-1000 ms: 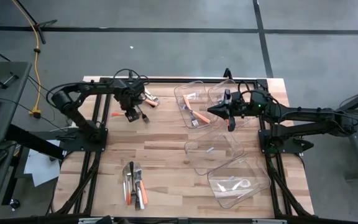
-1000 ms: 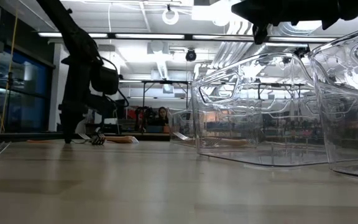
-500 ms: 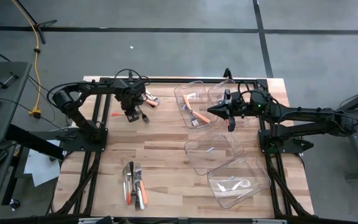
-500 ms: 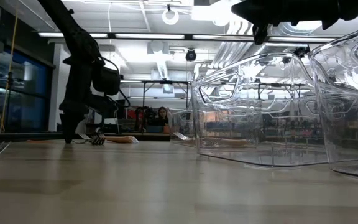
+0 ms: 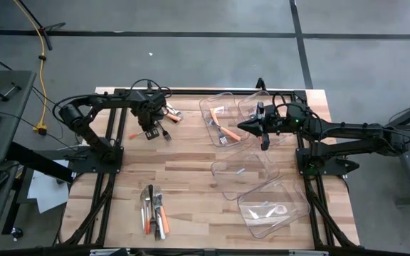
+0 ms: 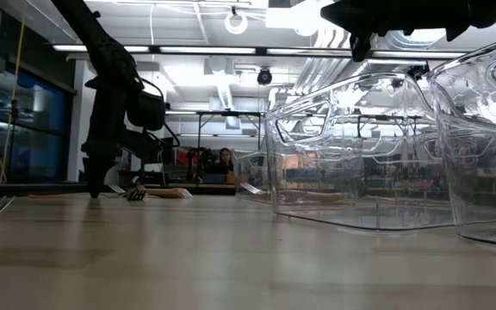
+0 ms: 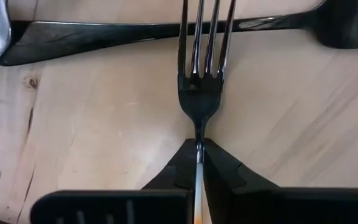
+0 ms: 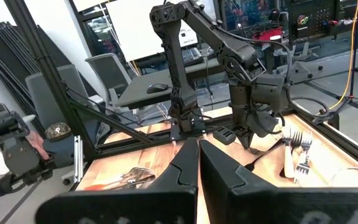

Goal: Sort silverware by color (type)
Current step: Put the orange fork into the right transparent bin

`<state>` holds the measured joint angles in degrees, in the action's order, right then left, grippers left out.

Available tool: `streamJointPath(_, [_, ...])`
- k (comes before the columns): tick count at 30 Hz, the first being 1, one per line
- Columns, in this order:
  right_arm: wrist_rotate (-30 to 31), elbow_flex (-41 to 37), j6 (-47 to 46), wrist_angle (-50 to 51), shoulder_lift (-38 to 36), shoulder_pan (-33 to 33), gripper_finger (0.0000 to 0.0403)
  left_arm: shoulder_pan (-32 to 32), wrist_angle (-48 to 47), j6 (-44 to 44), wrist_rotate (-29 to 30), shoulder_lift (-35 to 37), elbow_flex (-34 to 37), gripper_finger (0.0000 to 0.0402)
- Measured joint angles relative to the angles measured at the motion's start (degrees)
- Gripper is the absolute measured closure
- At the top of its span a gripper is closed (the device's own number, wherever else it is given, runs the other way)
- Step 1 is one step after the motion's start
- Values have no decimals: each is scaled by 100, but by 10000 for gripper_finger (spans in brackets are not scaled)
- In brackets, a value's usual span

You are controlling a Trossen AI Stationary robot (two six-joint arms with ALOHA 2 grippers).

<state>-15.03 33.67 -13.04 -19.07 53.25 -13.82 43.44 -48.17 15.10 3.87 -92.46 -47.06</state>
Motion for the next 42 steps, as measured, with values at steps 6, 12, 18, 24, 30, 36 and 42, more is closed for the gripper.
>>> streamJointPath(6, [-24,0,-51,2,0,0,403,48,-209,-278,-243,724,-201,400])
streamJointPath(12, [-28,0,-47,2,0,2,403,-72,-10,-904,-518,1913,-217,401])
streamJointPath(18, [-35,0,-44,2,0,1,403,-643,1378,-1686,-728,3205,-98,401])
streamJointPath(24, [-44,0,-44,2,0,0,403,-1460,4377,-2568,-871,3969,637,401])
streamJointPath(30, [-41,0,-41,2,5,2,403,-2211,6618,-3387,-698,3860,1395,401])
streamJointPath(36, [-41,0,9,20,39,0,403,-2773,7092,-3242,-615,3636,1507,401])
streamJointPath(42, [-40,0,56,4,37,2,403,-2894,7112,-3146,-573,3606,1492,401])
